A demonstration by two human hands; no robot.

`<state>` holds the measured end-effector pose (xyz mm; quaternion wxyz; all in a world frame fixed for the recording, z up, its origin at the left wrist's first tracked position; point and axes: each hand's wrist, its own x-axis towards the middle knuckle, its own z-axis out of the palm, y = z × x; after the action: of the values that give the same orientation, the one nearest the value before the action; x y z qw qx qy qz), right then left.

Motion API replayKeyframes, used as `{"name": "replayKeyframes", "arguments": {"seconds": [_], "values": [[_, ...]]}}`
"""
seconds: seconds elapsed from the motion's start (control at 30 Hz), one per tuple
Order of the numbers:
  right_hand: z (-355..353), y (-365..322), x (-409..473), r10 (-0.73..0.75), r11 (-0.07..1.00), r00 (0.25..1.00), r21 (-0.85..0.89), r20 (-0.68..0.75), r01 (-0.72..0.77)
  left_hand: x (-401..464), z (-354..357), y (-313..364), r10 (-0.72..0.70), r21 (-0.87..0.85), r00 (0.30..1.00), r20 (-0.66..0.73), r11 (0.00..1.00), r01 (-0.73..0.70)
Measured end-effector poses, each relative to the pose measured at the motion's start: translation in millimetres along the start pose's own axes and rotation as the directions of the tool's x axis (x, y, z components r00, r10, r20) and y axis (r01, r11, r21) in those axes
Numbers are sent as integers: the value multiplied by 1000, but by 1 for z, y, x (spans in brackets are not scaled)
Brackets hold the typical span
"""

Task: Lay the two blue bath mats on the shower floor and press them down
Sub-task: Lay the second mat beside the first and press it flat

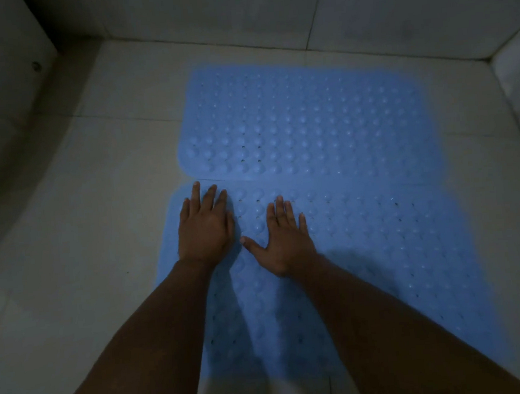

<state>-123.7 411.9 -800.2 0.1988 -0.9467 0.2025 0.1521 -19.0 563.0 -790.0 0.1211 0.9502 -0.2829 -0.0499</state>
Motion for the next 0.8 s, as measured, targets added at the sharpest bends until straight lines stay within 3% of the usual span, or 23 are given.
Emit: {"name": "replayKeyframes", "arguments": {"seconds": [0.1, 0.37, 0.5, 0.67, 0.8], "values": [[-56, -7, 16, 52, 985, 981, 154, 188, -81, 0, -5, 15, 20, -23, 1000, -3, 1000, -20], [-90, 18, 20, 44, 920, 991, 392, -124, 8, -14, 43, 58, 135, 1, 973, 186, 990, -138], [-73, 35, 25, -6, 884, 961, 447, -278, 135, -22, 57, 59, 129, 86, 989, 78, 987, -135], [-43, 54, 34, -112, 879, 838, 339, -534, 334, -20, 61, 60, 133, 63, 990, 37, 989, -136], [-29, 60, 34, -151, 879, 791, 285, -593, 382, -19, 62, 60, 105, -31, 994, 16, 994, -104]]}}
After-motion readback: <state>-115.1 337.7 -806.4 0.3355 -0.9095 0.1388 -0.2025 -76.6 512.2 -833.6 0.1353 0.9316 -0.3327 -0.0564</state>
